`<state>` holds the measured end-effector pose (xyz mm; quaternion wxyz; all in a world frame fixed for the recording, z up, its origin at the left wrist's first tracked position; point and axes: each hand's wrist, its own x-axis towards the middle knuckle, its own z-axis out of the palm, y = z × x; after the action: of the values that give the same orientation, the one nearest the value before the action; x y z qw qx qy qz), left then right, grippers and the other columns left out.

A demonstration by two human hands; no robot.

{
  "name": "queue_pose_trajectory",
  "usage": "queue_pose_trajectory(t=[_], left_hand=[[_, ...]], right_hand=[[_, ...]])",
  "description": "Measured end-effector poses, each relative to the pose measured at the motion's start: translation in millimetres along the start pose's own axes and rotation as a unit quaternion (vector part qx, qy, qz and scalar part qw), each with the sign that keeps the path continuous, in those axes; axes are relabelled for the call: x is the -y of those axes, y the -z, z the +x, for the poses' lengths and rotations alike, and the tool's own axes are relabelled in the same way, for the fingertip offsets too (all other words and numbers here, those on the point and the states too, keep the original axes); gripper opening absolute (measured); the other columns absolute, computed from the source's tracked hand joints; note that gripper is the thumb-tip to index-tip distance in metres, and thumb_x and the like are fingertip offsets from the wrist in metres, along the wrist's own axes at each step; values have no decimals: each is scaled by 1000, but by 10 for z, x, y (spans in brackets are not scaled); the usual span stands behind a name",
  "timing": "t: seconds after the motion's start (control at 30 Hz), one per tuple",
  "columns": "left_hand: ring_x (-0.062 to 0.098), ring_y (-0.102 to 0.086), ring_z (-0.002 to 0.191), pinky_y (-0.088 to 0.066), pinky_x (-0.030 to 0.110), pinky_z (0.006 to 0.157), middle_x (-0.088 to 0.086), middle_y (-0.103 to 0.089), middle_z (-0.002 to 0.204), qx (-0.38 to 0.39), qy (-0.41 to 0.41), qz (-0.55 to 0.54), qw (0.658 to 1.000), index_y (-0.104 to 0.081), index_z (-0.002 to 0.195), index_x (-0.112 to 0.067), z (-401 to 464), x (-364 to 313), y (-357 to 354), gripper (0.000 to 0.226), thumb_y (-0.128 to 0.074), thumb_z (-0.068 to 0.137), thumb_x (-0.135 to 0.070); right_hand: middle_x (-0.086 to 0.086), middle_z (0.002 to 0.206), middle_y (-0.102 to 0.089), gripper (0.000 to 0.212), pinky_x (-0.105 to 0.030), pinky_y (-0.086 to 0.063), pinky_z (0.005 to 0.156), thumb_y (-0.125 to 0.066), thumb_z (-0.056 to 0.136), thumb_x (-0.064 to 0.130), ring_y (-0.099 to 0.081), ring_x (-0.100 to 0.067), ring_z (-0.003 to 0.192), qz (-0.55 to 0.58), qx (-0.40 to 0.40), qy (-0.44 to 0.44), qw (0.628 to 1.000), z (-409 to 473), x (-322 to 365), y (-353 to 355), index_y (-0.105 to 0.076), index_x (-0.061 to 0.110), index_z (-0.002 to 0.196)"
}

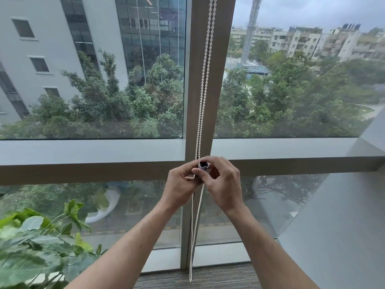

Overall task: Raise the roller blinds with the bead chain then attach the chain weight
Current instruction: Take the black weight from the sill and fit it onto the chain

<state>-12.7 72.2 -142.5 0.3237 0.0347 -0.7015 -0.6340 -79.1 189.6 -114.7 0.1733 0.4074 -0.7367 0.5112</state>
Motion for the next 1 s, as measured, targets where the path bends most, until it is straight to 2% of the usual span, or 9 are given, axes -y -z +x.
queue_pose_trajectory(t=[0.2, 0.37, 0.43, 0.53, 0.63, 0.73, 0.8, 0.87, 1.0], left_hand=[[22, -73, 102, -59, 40, 87, 1, -78, 107, 13, 1, 3, 1000, -73, 118, -23, -16, -8, 11, 39, -75, 83, -6], [27, -72, 104, -59, 49, 89, 0, -78, 107, 17, 4, 11, 1000, -73, 117, -27, -45, -11, 14, 37, -74, 84, -10], [24, -72, 102, -59, 49, 87, -1, -78, 107, 30, 4, 17, 999, -73, 116, -30, -50, -32, 18, 37, -76, 83, -15], [15, -72, 95, -61, 42, 83, -3, -78, 105, 44, 2, 28, 999, -73, 114, -36, -45, -94, 21, 38, -78, 79, -22], [12, -73, 92, -61, 32, 77, 0, -78, 100, 51, -7, 31, 998, -73, 112, -38, -35, -145, 33, 37, -80, 79, -22], [15, -72, 90, -61, 36, 81, 2, -78, 97, 55, -3, 29, 998, -73, 112, -35, -8, -155, 74, 41, -81, 78, -14], [14, -72, 90, -60, 38, 83, -2, -79, 98, 59, 2, 30, 998, -73, 114, -35, 16, -158, 96, 46, -81, 76, -10], [12, -70, 86, -60, 36, 80, -4, -79, 97, 66, 3, 26, 998, -73, 114, -37, 38, -174, 102, 50, -81, 76, -6], [14, -69, 88, -59, 38, 78, 6, -78, 101, 67, 9, -1, 998, -73, 114, -35, 68, -204, 98, 51, -80, 78, 0]], right_hand=[[7, 80, -66, 19, -4, -39, 70, -85, 78, 21, -56, -5, 72, -2, -2, 9, 1000, -19, 10, 17, -73, 17, 93], [3, 79, -67, 17, -5, -39, 69, -84, 79, 23, -56, -7, 70, -6, 29, 2, 1000, -3, -12, 49, -72, 17, 91], [4, 79, -68, 17, -6, -40, 70, -84, 79, 23, -57, -6, 71, 3, 37, -2, 999, 4, -28, 81, -73, 16, 91], [3, 85, -73, 17, -11, -46, 74, -82, 82, 23, -64, -8, 76, 20, 44, -6, 999, 7, -38, 131, -76, 15, 95], [4, 87, -74, 15, -26, -55, 72, -76, 89, 22, -66, -8, 72, 50, 58, -27, 997, 27, -30, 177, -76, 13, 101], [16, 84, -72, 16, -32, -59, 66, -70, 93, 12, -64, 1, 65, 91, 92, -33, 991, 55, -38, 222, -74, 10, 108], [18, 84, -71, 20, -32, -59, 60, -66, 94, 3, -65, -5, 62, 113, 107, -34, 987, 69, -50, 252, -73, 10, 112], [15, 86, -70, 24, -34, -59, 57, -66, 93, 0, -66, -8, 61, 109, 109, -34, 987, 94, -54, 266, -72, 10, 114], [2, 94, -73, 23, -38, -61, 60, -71, 91, 6, -67, -6, 64, 103, 104, -27, 989, 134, -41, 256, -74, 11, 113]])
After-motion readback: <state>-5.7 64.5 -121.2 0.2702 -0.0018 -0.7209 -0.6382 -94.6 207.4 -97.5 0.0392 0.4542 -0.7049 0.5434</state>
